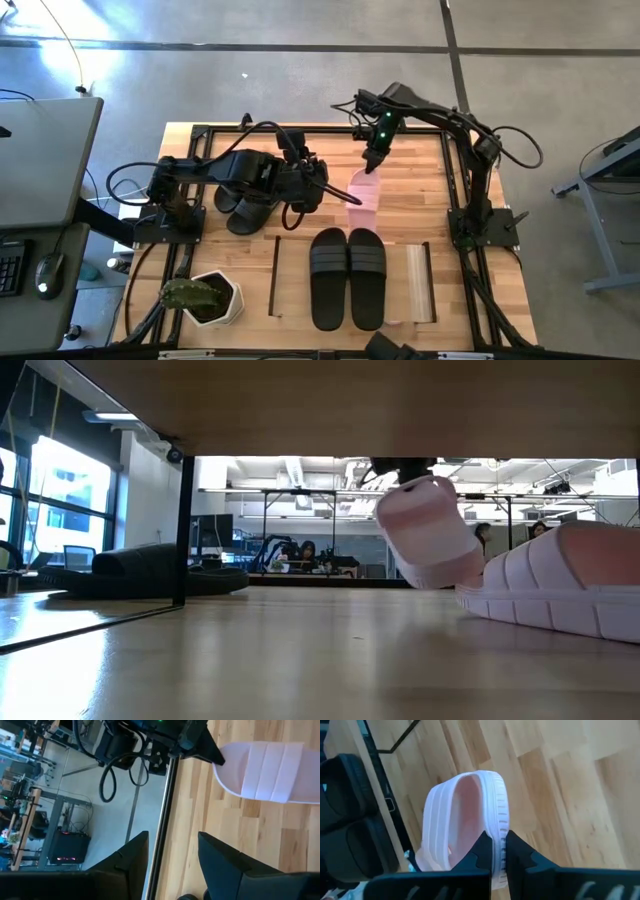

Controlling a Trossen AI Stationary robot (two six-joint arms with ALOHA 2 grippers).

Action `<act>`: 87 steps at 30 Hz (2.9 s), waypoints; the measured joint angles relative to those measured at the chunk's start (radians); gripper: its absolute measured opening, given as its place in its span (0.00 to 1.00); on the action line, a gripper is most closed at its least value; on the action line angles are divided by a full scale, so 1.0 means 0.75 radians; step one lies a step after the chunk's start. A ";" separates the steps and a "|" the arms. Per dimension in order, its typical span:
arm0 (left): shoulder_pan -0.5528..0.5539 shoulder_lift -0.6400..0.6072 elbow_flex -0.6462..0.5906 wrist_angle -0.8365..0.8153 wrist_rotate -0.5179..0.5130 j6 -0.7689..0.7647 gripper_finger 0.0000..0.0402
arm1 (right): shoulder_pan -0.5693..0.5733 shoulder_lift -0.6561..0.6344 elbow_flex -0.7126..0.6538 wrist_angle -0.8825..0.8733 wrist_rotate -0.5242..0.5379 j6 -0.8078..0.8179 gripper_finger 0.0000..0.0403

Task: Pick and place slides into the shelf
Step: Put the pink slipper under the shelf

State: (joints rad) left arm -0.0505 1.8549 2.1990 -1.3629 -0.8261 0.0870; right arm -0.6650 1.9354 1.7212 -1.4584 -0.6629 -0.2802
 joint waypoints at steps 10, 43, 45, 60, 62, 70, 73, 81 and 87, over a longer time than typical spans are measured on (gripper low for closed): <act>0.000 0.000 0.000 -0.079 0.000 -0.054 0.38 | 0.102 0.001 -0.002 0.059 -0.072 0.013 0.00; 0.000 0.001 0.000 -0.179 0.077 -0.127 0.38 | 0.311 0.195 -0.003 0.283 -0.197 0.071 0.00; 0.000 0.002 0.000 -0.179 0.080 -0.127 0.38 | 0.312 0.205 -0.003 0.287 -0.184 0.066 0.00; 0.000 0.002 0.000 -0.178 0.126 -0.139 0.38 | 0.359 0.327 -0.003 0.314 -0.229 0.013 0.00; 0.000 0.002 0.000 -0.178 0.128 -0.153 0.38 | 0.359 0.329 -0.003 0.296 -0.243 0.001 0.00; 0.000 0.002 0.000 -0.178 0.137 -0.147 0.38 | 0.371 0.329 -0.003 0.150 -0.214 -0.071 0.00; 0.000 0.002 0.000 -0.178 0.137 -0.130 0.38 | 0.385 0.329 -0.003 0.166 -0.213 -0.071 0.00; 0.000 0.002 0.000 -0.180 0.137 -0.123 0.38 | 0.437 0.329 -0.003 0.214 -0.212 -0.046 0.03; 0.000 0.002 0.000 -0.183 0.138 -0.123 0.38 | 0.446 0.329 -0.003 0.209 -0.212 -0.048 0.04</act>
State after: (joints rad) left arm -0.0505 1.8561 2.1990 -1.4998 -0.7228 -0.0053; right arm -0.3305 2.1818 1.7187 -1.3014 -0.8219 -0.3166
